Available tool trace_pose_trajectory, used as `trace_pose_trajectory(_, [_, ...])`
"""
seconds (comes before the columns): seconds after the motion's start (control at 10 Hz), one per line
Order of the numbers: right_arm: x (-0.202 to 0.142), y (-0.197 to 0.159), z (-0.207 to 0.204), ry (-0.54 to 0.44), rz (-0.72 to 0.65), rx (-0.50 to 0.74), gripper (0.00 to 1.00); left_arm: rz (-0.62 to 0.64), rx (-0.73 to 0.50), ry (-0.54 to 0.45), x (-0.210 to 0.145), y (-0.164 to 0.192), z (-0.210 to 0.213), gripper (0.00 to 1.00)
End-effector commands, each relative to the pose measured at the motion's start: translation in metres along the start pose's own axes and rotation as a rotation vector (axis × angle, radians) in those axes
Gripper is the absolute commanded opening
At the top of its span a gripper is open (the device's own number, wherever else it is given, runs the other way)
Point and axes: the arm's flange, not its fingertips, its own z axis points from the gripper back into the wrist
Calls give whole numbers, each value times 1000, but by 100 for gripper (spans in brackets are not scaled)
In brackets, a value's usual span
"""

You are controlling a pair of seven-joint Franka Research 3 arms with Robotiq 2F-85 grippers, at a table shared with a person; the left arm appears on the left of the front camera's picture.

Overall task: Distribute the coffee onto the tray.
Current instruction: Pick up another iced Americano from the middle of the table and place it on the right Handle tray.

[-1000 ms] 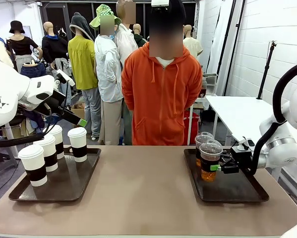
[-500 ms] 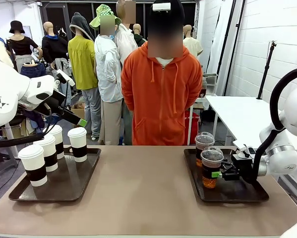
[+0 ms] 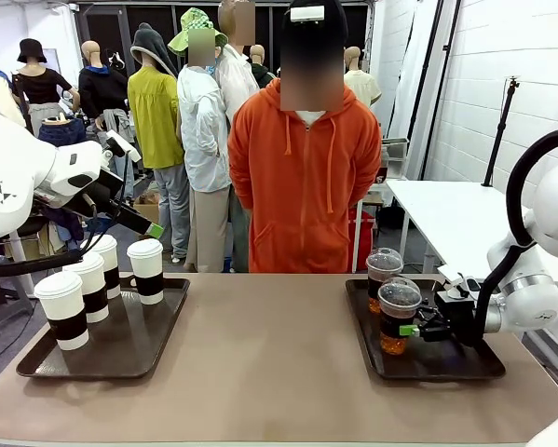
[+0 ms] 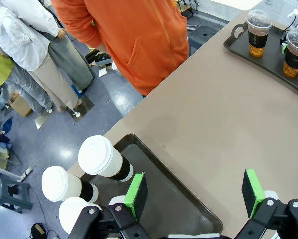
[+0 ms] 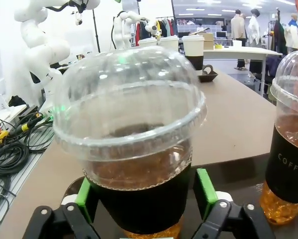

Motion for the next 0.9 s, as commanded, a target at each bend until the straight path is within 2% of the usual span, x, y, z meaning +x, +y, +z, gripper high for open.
trace_pose_trajectory(0.0, [2,6,1,12,-32,-14,100,1,-9,-4,0,0,0,100])
trace_pose_trajectory(0.8, [-9,57,45,17,-85,-119,100,1,-9,-4,0,0,0,100])
